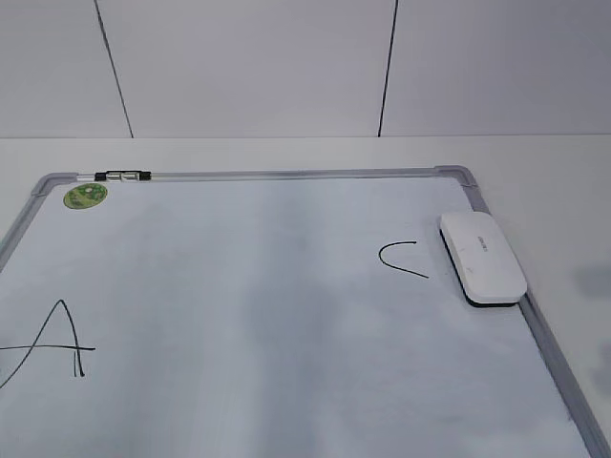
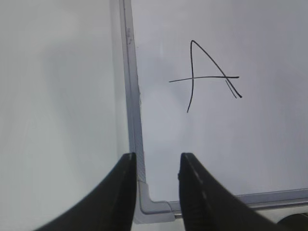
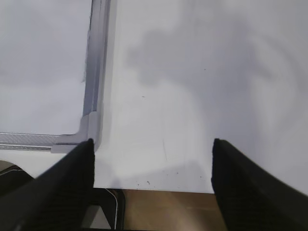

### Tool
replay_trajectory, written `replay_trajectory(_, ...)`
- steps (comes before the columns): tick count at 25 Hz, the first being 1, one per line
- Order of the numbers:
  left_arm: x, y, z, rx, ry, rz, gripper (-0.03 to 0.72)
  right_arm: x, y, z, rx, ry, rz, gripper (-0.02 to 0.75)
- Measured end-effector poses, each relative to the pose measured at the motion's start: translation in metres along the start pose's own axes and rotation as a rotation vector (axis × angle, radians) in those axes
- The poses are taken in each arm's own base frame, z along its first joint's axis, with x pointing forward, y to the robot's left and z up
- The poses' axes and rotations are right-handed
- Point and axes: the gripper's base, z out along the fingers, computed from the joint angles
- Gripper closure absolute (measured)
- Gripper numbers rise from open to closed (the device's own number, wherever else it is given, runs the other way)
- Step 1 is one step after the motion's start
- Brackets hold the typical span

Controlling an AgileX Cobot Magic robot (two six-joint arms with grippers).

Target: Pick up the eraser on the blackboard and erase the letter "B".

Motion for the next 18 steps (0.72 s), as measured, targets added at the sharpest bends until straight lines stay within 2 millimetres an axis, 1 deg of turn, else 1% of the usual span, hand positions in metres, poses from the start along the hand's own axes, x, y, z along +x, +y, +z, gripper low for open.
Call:
replay_trajectory(4, 0.021, -0.004, -0.006, -0.017, -0.099, 0.033, 0.454, 0.007, 0.0, 0.003, -0.011, -0.064, 0.003, 0.171)
replay_trajectory(7, 0.03, -0.007, -0.016, -0.031, -0.182, 0.055, 0.454, 0.016, 0.001, 0.007, -0.016, -0.09, 0.004, 0.171)
replay_trajectory(10, 0.036, -0.009, -0.025, -0.046, -0.264, 0.068, 0.454, 0.02, 0.0, 0.005, -0.023, -0.14, 0.011, 0.172)
replay_trajectory(13, 0.04, -0.01, -0.029, -0.055, -0.311, 0.075, 0.454, 0.024, -0.001, -0.001, -0.029, -0.203, 0.02, 0.172)
replay_trajectory(18, 0.041, -0.01, -0.031, -0.066, -0.359, 0.079, 0.454, 0.043, -0.005, -0.012, -0.041, -0.353, 0.045, 0.172)
